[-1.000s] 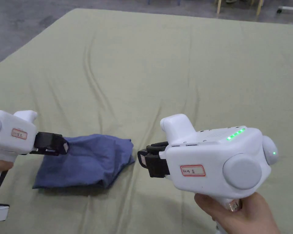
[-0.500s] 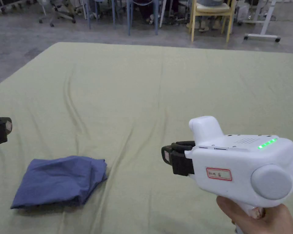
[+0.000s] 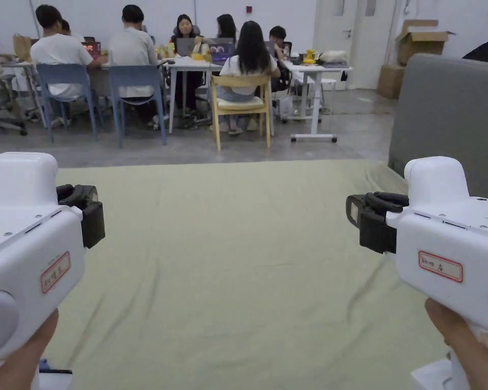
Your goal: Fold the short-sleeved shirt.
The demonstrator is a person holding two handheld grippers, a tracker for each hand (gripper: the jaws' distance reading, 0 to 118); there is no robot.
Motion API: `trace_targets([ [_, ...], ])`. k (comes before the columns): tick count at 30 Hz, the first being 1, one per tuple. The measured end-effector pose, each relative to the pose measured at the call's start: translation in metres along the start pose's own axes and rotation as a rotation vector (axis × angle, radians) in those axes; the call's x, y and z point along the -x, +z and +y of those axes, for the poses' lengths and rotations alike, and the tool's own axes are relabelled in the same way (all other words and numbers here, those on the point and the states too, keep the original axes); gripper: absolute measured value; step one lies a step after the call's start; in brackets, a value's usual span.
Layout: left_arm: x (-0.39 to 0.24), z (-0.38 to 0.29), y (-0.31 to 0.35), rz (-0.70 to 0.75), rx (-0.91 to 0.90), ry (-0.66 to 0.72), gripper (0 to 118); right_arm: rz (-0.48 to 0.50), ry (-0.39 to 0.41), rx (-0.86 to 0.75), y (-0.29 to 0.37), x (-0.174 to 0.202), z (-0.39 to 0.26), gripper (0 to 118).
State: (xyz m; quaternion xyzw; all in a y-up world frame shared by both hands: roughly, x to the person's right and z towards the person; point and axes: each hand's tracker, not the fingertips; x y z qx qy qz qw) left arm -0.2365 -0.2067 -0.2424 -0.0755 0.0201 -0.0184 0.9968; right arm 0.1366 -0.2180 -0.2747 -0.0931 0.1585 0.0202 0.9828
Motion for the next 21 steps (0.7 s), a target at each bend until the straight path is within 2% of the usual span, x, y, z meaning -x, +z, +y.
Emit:
trace_targets([
  [5,-0.016,0.017,0.016,0.043,-0.03,-0.017,0,-0.113,0.001,-0.086,0.026,-0.023,0.011,2],
  [8,-0.012,0.021,0.015,0.05,-0.019,-0.024,0,-0.131,-0.009,-0.098,0.03,-0.027,0.012,3],
  [9,-0.012,0.021,0.017,0.051,-0.018,-0.023,0,-0.139,-0.013,-0.099,0.027,-0.027,0.011,12],
  [10,-0.012,0.023,0.017,0.063,-0.02,-0.023,1,-0.142,-0.012,-0.099,0.027,-0.027,0.011,42],
  [11,-0.011,0.022,0.02,0.07,-0.025,-0.026,20,-0.154,-0.007,-0.098,0.026,-0.025,0.011,85],
  [12,-0.011,0.021,0.021,0.095,-0.037,-0.032,32,-0.179,0.006,-0.089,0.024,-0.023,0.011,97],
  [14,-0.008,0.021,0.018,0.124,-0.027,-0.04,65,-0.214,0.027,-0.067,0.016,-0.019,0.011,113],
  [15,-0.007,0.021,0.014,0.144,0.013,-0.052,110,-0.208,0.032,-0.087,0.018,-0.017,0.008,118],
  [16,-0.006,0.022,0.019,0.074,-0.113,-0.03,118,-0.216,0.028,-0.107,0.02,-0.016,0.01,118],
  [17,-0.002,0.025,0.023,0.129,-0.039,-0.05,118,-0.21,0.018,-0.113,0.019,-0.016,0.011,118],
  [21,-0.003,0.025,0.023,0.113,-0.053,-0.024,118,-0.215,-0.018,-0.125,0.018,-0.016,0.013,118],
])
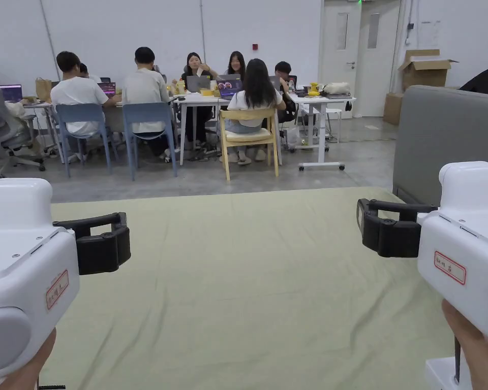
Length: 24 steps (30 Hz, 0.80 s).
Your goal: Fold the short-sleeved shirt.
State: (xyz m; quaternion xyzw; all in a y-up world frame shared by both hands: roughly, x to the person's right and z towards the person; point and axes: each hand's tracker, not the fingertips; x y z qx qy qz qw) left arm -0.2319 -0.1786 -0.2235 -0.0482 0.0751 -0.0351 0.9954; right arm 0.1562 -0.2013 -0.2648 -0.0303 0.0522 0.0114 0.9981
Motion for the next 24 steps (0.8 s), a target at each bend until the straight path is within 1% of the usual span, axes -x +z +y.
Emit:
trace_targets([
  [1,-0.001,-0.005,0.002,0.0,-0.001,-0.002,118,-0.009,0.013,-0.006,0.0,0.0,0.0,118],
  [3,-0.003,-0.005,0.004,0.0,-0.024,-0.036,118,-0.001,0.013,-0.014,0.003,-0.002,0.0,118],
  [6,-0.002,-0.008,0.004,0.022,-0.056,-0.07,118,0.026,-0.019,-0.018,0.004,-0.005,0.002,118],
  [8,-0.001,-0.007,0.003,0.003,-0.07,-0.04,118,0.017,-0.018,-0.01,0.003,-0.005,0.002,118],
  [11,0.0,-0.005,0.014,-0.044,-0.046,0.025,118,0.002,0.01,0.004,0.002,-0.001,0.002,118],
  [17,0.013,-0.011,0.008,-0.027,-0.044,0.076,118,0.026,0.023,0.005,0.004,0.005,0.002,118],
  [20,0.016,-0.011,0.01,-0.038,-0.052,0.091,118,0.017,0.03,0.007,0.003,0.007,0.001,118],
  [24,0.017,-0.011,0.007,-0.02,-0.047,0.067,118,0.019,0.025,0.01,0.002,0.008,0.0,118],
])
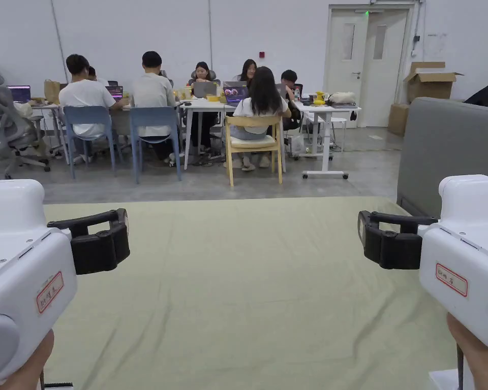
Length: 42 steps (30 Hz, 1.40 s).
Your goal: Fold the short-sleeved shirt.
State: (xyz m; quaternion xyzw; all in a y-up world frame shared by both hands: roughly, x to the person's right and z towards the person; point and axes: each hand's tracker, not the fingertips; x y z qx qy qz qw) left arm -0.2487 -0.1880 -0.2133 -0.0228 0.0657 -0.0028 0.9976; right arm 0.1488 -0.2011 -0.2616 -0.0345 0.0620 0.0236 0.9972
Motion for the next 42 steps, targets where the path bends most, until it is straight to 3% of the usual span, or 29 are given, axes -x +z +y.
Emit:
trace_targets([
  [20,0.014,-0.008,0.003,0.02,0.002,0.055,118,-0.001,0.0,-0.01,0.006,0.001,-0.004,118],
  [42,0.012,-0.013,0.0,0.018,0.014,0.021,118,0.034,0.012,0.01,0.0,0.015,-0.012,118],
])
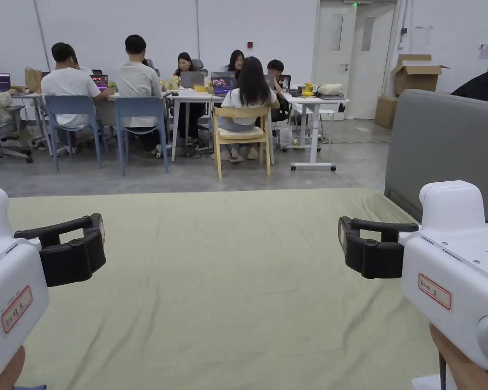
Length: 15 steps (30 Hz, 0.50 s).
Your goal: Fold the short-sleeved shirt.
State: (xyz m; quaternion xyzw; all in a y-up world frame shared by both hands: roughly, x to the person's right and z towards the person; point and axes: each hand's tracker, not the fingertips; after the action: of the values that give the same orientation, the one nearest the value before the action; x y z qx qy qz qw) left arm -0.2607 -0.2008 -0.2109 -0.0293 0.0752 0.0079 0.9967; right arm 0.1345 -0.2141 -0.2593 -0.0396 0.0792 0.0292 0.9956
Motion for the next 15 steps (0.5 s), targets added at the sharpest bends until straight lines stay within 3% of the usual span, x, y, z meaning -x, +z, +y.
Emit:
trace_targets([
  [15,-0.0048,-0.0018,0.0005,-0.007,0.003,-0.022,118,0.017,0.001,0.003,-0.0023,0.003,0.0014,118],
])
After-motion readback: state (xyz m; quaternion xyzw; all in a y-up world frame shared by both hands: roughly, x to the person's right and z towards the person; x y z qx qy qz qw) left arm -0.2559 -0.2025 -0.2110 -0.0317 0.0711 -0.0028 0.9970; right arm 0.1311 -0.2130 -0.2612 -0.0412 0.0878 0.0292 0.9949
